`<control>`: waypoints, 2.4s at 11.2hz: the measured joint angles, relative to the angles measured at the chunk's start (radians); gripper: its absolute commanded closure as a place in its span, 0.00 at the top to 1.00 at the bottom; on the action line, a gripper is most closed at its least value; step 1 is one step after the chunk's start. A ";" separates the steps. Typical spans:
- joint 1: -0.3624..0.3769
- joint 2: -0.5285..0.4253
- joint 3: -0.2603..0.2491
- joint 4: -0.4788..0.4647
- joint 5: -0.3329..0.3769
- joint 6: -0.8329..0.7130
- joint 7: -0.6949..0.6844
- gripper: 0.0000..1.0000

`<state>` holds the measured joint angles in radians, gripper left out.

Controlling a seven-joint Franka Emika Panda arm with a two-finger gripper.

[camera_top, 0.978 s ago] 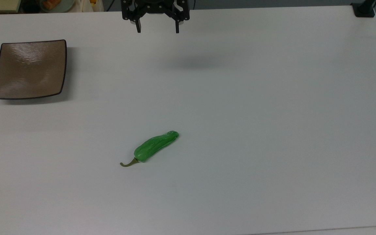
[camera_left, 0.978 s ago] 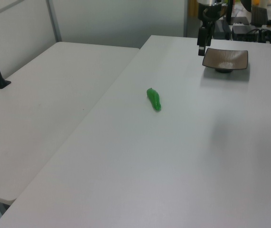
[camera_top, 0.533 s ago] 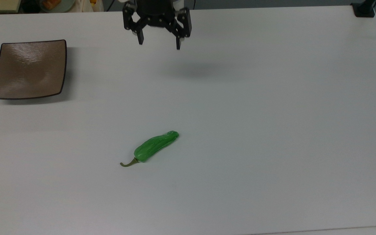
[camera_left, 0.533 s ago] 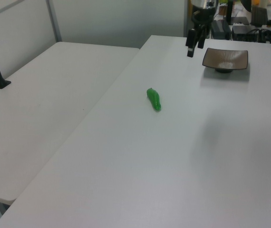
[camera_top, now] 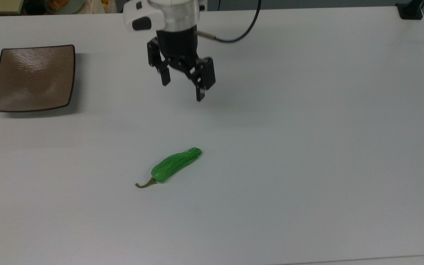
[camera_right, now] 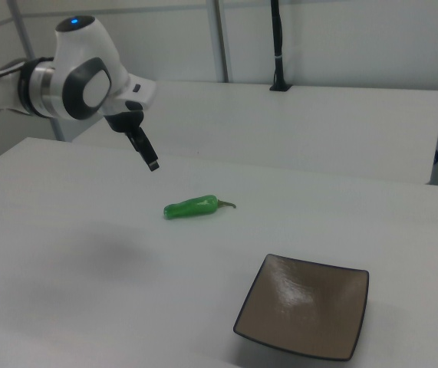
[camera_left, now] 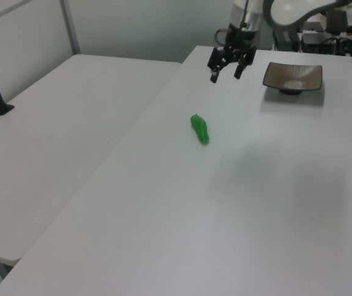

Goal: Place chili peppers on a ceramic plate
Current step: 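Lower the open gripper down over the green chili pepper, then close the gripper around the middle of the green chili pepper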

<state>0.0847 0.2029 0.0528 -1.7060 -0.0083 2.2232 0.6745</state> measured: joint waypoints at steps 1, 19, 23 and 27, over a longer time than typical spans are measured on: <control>-0.001 0.032 0.000 0.001 -0.019 0.048 0.085 1.00; -0.032 0.474 -0.001 0.237 -0.218 0.200 0.430 0.49; -0.032 0.475 -0.001 0.238 -0.220 0.200 0.429 0.22; -0.034 0.475 -0.001 0.245 -0.223 0.201 0.392 0.21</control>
<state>0.0507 0.6775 0.0521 -1.4613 -0.2318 2.4240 1.0661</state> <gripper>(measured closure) 0.639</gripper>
